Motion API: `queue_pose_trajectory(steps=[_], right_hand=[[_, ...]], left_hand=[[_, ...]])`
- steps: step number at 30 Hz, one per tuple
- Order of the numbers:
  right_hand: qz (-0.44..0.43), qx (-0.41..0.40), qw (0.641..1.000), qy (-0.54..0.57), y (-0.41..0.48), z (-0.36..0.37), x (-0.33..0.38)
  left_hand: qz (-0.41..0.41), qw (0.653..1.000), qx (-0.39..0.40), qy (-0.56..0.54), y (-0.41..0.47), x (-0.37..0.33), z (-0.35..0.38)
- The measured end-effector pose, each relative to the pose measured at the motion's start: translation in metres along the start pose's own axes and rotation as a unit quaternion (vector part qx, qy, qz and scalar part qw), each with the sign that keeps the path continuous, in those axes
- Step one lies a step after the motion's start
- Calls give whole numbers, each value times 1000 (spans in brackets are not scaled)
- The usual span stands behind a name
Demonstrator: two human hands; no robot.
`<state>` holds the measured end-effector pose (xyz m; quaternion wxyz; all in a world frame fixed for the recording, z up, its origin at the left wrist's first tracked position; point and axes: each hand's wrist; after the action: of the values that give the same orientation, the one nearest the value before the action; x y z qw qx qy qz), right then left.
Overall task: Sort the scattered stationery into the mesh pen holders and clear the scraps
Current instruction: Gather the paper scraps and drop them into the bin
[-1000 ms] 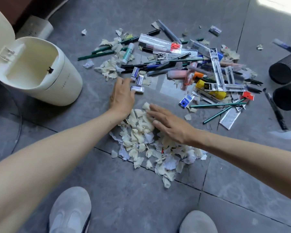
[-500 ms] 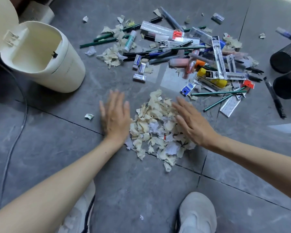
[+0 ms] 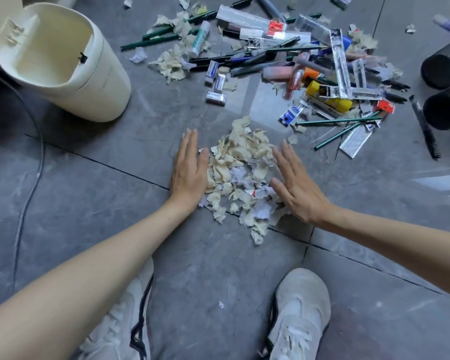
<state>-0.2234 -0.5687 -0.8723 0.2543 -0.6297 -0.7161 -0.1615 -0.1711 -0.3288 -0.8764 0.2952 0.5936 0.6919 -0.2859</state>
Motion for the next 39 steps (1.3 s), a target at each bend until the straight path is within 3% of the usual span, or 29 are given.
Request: queue_pose_trajectory(steps=[3,6,8,12,14,17,20,24,28,32,39], right_hand=[[19,25,1000,3,6,-3,-1],[-73,99,992,-36,9,-6,-1],[-68,73,995,-24,9,-8,3],[9,-34,999,-5,24,-25,4],[36,-57,998,-14,38,-32,-1],[70,-26,997,-3,52,-36,-10],[13,20,1000,-11,48,-32,-11],[-23,65,997,21,16,-20,-1],[-2,5,1000,-5,-26,-10,-7],[110,-32,993,18,-41,2,-7],[178,-101,959,196,15,12,33]], left_hand=[[21,997,75,19,4,-5,5],[96,976,197,-17,-9,-22,16],[121,977,176,-18,-3,-31,22],[86,989,121,-10,37,-49,35],[85,985,152,6,51,-52,44],[145,955,253,47,47,-52,47],[189,932,307,32,26,-47,34],[223,951,210,50,15,-20,3],[195,972,83,104,-4,10,-20],[85,991,99,35,-34,5,-1],[4,996,25,-91,-24,-55,60]])
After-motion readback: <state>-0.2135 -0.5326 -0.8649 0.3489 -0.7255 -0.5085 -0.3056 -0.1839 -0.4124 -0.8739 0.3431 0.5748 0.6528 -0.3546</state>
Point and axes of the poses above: each hand's wrist, its own y-axis towards the middle knuckle, its own z-axis out of the palm, x = y × z, and after that the axes turned 13 degrees about -x, right-handed
